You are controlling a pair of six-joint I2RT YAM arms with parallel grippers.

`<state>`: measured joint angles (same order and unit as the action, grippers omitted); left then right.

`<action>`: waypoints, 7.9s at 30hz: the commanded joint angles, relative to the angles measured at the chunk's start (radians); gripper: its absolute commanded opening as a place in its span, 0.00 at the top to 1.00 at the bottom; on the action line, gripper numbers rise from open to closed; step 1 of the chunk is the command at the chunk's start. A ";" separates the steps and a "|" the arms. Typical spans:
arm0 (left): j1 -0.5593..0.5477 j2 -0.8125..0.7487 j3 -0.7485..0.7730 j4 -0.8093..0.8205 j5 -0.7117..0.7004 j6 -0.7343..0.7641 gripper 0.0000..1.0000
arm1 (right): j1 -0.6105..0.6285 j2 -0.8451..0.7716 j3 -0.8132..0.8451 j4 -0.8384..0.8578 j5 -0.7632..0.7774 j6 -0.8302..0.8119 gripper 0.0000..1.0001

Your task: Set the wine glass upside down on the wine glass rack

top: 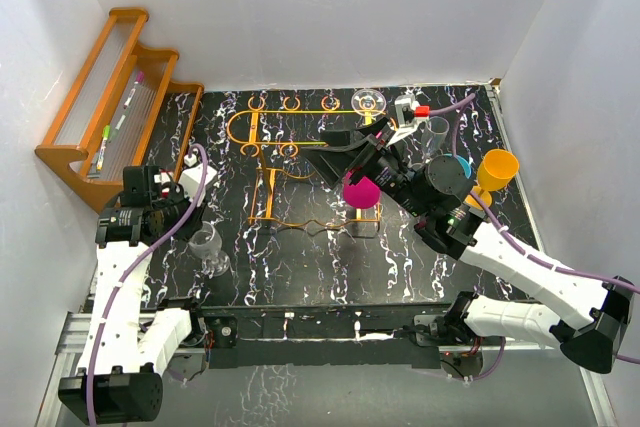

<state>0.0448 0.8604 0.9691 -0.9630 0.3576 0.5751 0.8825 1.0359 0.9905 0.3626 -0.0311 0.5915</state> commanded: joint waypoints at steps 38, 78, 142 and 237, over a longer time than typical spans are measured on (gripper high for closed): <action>0.005 0.010 0.368 -0.155 -0.097 -0.017 1.00 | 0.001 -0.056 0.066 -0.061 0.034 -0.002 0.04; -0.008 -0.425 -0.181 2.025 -0.054 -0.580 1.00 | 0.147 0.500 0.448 0.632 -0.043 0.533 0.29; -0.032 -0.370 -0.243 1.912 0.138 -0.617 1.00 | 0.149 0.655 0.430 0.832 0.087 0.618 0.63; 0.062 0.057 0.138 0.265 -0.133 -0.360 0.03 | 0.102 -0.083 -0.196 0.033 0.292 -0.538 0.92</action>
<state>0.1020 0.9459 1.1103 -0.7086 0.2237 0.2089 0.9844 0.9409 0.7311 0.2512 0.2173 0.0624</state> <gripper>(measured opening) 0.970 0.132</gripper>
